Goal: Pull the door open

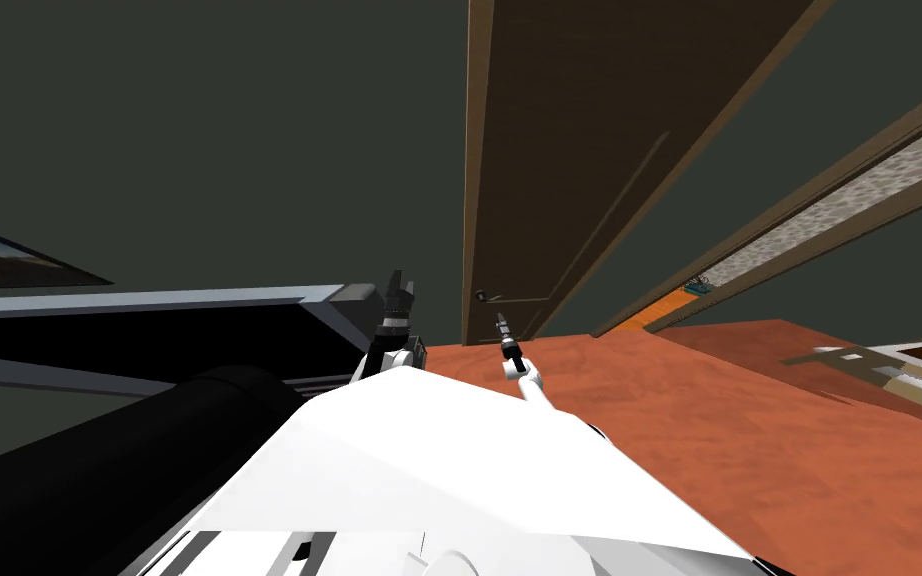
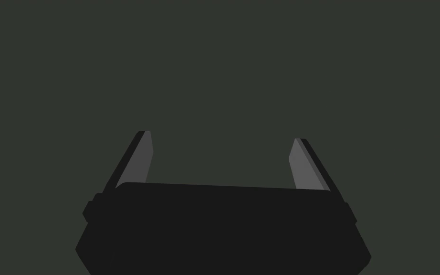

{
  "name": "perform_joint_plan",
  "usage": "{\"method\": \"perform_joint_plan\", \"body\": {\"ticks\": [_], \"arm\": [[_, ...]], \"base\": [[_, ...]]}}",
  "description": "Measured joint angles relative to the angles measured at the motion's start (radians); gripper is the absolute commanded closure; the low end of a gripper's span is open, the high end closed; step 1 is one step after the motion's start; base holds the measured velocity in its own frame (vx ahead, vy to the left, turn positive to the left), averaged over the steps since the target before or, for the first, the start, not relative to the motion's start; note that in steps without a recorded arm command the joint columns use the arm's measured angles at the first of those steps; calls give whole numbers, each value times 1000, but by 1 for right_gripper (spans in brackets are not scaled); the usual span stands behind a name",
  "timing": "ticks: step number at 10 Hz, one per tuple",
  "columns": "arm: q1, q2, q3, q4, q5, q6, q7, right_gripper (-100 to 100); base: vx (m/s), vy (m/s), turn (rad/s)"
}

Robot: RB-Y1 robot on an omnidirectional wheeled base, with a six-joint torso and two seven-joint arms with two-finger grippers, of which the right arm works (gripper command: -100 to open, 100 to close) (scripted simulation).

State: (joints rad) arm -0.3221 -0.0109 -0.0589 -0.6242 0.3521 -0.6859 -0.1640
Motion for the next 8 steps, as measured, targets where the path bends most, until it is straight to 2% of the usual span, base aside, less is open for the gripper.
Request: {"method": "perform_joint_plan", "body": {"ticks": [3,4,6,7,8], "arm": [[-1,-31,-6,14,-5,-8,4,-100],[-14,-44,-12,34,-10,-13,7,-100],[-2,-66,-13,22,-13,-6,6,-100],[-23,-81,-24,68,-21,-22,11,-100],[-7,-86,-20,39,-19,-14,7,-100]], "base": [[-197,-48,-21],[-188,-29,-6],[-181,-46,3],[-114,-37,11],[60,18,184]]}}
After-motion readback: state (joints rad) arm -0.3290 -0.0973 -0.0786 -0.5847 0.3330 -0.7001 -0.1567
